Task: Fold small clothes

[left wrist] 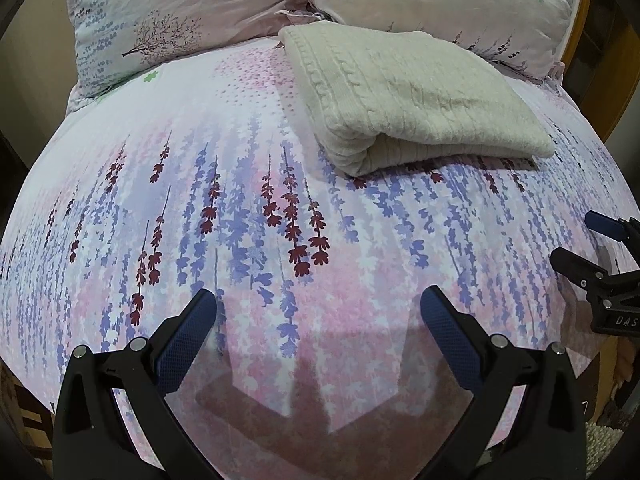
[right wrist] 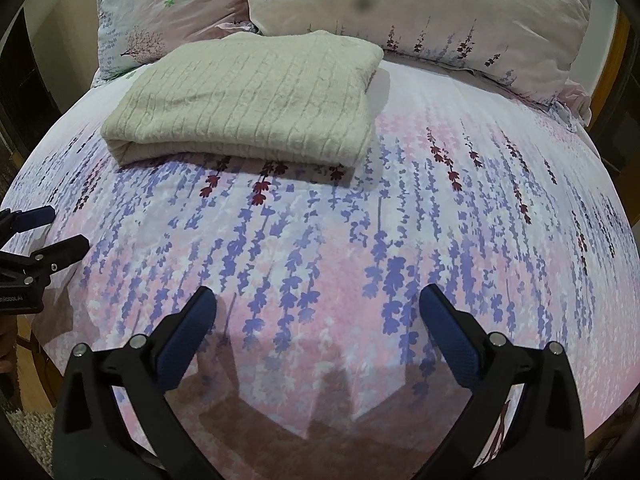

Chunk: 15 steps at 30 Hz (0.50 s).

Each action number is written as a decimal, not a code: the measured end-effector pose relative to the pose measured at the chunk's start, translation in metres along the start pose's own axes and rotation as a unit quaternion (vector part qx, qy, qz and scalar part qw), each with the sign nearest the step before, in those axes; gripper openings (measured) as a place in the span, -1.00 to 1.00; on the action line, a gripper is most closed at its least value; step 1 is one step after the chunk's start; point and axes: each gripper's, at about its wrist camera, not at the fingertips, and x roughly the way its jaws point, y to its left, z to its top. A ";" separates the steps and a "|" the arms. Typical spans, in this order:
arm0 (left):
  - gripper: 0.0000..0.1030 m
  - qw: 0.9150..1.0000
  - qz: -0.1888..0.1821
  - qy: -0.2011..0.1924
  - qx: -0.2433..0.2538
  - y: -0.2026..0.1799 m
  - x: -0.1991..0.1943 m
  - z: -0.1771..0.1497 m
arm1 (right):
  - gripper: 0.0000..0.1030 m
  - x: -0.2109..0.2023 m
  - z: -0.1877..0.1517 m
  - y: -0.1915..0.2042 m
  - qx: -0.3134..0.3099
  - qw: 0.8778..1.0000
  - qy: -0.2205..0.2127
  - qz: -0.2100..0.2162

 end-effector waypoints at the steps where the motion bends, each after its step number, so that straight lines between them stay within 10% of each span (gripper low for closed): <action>1: 0.97 1.000 0.001 0.000 0.000 0.000 0.000 0.000 | 0.96 0.000 0.000 0.000 0.000 1.000 0.000 0.000; 15: 0.97 1.000 0.005 0.000 0.001 0.000 0.001 0.000 | 0.97 0.000 0.000 -0.001 -0.002 1.000 -0.001 0.001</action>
